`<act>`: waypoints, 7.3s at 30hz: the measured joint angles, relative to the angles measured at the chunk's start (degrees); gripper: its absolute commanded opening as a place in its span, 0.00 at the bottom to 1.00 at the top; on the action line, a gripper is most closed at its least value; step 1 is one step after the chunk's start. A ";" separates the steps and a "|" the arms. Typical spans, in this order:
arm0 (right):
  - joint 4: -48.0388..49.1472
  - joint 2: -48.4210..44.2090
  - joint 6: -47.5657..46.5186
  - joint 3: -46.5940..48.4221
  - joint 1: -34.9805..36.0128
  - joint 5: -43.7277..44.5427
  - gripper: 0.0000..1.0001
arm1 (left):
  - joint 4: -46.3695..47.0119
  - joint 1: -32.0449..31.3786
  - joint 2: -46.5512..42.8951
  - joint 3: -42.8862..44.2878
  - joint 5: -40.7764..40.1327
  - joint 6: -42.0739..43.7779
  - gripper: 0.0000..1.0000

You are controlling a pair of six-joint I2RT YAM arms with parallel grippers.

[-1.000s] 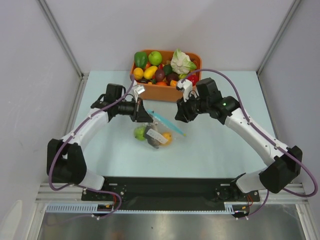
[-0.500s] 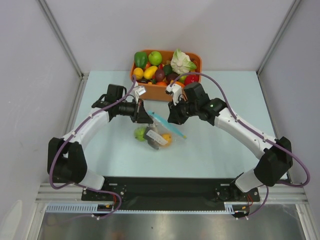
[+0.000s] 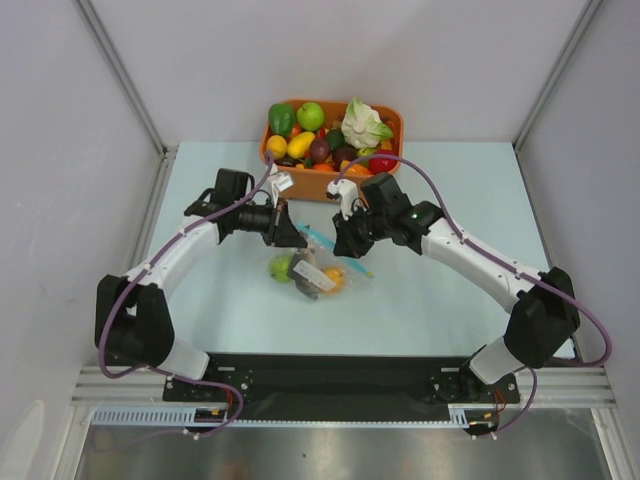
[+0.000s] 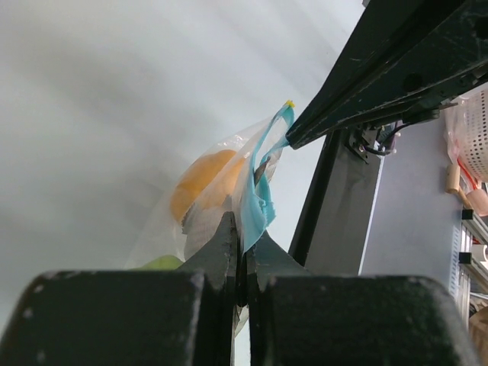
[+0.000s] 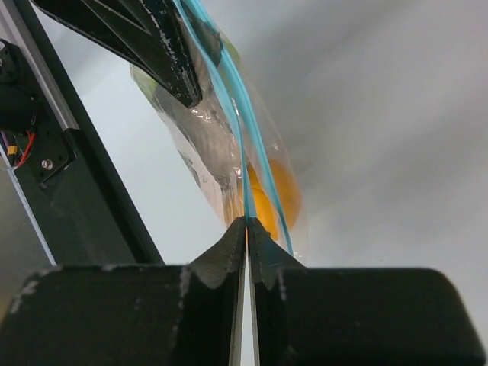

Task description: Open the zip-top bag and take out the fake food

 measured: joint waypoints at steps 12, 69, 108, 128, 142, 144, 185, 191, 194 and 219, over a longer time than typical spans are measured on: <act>0.94 0.39 0.00 -1.22 -0.15 0.39 0.09 | -0.46 -0.37 0.00 0.07 0.37 0.42 0.00; 17.51 5.92 4.35 -5.75 -0.50 -14.95 0.71 | -2.64 -1.75 1.16 0.92 1.97 1.49 0.23; 24.22 8.79 5.22 -10.51 -2.34 -20.04 0.00 | -4.24 -1.38 2.58 1.14 1.64 2.43 0.56; 17.27 7.13 5.57 -3.32 -1.16 -3.93 0.00 | -4.63 -7.26 -0.92 5.84 -15.30 -2.82 0.56; 16.90 7.15 7.26 -2.97 0.22 -0.44 0.00 | -7.74 -8.09 4.33 7.96 -22.49 -4.79 0.54; 16.90 7.15 7.43 -2.97 0.31 -0.22 0.00 | -7.93 -8.31 4.81 8.33 -22.43 -4.87 0.43; 16.52 6.71 14.49 -5.40 -0.81 6.86 0.36 | -14.62 -9.03 5.51 11.06 -29.88 -7.65 0.00; 17.40 7.63 14.32 -4.63 0.00 6.05 0.37 | -14.69 -9.03 5.51 11.08 -29.57 -7.65 0.00; 17.40 9.44 13.81 -3.19 0.26 6.08 0.38 | -14.69 -9.03 5.51 11.08 -28.79 -7.61 0.00; 25.53 16.68 12.66 -1.88 0.09 -1.55 0.19 | -15.32 -8.70 5.40 11.19 -25.73 -7.13 0.00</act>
